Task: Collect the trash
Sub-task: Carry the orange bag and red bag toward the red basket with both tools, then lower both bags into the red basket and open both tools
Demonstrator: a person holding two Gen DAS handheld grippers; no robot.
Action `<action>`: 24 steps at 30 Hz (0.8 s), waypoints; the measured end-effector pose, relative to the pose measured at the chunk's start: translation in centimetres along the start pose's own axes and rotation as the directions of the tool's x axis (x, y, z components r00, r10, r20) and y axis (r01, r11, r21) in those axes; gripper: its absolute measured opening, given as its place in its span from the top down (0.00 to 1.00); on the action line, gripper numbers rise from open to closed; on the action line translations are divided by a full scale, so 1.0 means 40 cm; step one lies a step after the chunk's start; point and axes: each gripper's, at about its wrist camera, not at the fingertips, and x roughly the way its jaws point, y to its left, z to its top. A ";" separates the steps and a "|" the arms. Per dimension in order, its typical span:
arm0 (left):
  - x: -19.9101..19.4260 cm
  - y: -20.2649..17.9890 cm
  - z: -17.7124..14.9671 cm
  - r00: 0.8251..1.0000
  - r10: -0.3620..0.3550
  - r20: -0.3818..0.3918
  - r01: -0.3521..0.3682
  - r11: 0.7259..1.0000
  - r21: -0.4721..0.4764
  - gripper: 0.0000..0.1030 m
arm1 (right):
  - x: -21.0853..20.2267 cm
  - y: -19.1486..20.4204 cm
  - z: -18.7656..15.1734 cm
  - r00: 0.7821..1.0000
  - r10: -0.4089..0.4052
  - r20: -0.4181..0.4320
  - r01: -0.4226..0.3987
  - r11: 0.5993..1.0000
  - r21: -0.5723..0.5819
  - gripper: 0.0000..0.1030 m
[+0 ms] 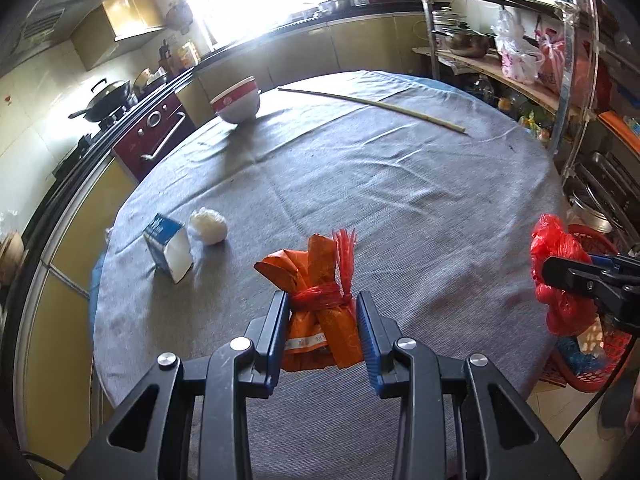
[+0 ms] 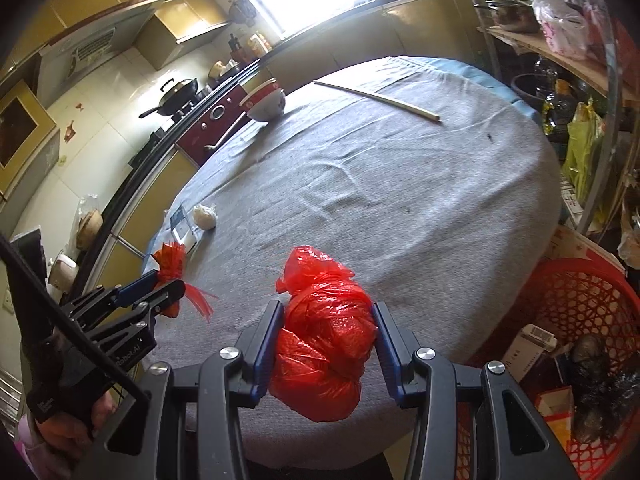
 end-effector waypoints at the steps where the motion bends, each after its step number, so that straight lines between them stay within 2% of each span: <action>1: -0.002 -0.008 0.005 1.000 -0.004 0.004 0.004 1.000 0.009 0.65 | -0.005 -0.004 -0.001 1.000 -0.006 0.004 0.006 1.000 0.003 0.54; 10: -0.017 -0.070 0.034 0.999 -0.031 0.024 0.029 0.997 0.068 0.65 | -0.053 -0.004 -0.001 0.988 -0.144 0.054 0.147 0.987 -0.057 0.54; 24: -0.037 -0.152 0.070 0.997 -0.057 0.043 0.050 0.989 0.142 0.65 | -0.108 -0.017 0.002 0.965 -0.232 0.119 0.243 0.965 -0.096 0.54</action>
